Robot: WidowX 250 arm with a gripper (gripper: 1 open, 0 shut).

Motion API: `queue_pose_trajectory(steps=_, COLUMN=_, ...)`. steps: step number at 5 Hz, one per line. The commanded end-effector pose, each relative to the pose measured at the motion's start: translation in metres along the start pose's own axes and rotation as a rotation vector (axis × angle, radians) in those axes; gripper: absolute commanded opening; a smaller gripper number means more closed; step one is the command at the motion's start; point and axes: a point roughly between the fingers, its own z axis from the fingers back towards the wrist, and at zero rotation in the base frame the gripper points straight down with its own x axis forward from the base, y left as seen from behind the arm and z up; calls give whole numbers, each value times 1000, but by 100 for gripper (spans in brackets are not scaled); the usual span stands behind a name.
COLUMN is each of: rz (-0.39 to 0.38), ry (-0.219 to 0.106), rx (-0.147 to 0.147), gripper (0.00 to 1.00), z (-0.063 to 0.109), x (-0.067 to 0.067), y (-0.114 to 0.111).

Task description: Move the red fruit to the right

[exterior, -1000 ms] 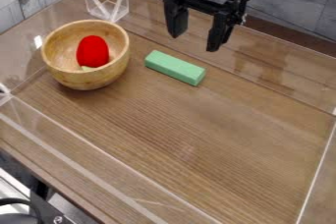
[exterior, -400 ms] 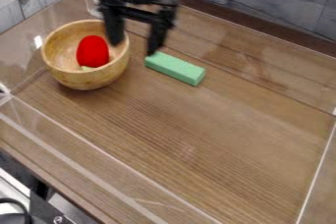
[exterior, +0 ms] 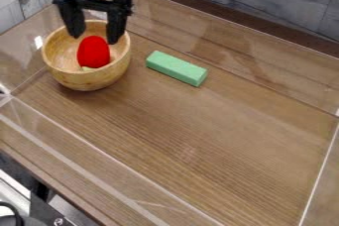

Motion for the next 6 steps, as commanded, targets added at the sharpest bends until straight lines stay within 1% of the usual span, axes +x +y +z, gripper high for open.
queue_pose_trajectory(steps=1, rz=59, ry=-37, rx=13, gripper=100, z=0, x=9, y=9)
queue_pose_trajectory(steps=4, rz=236, ry=-32, rx=20, gripper=100, z=-26, x=22, y=24)
queue_pose_trajectory(steps=6, rz=324, ry=-30, rx=32, gripper=100, z=-39, x=30, y=31)
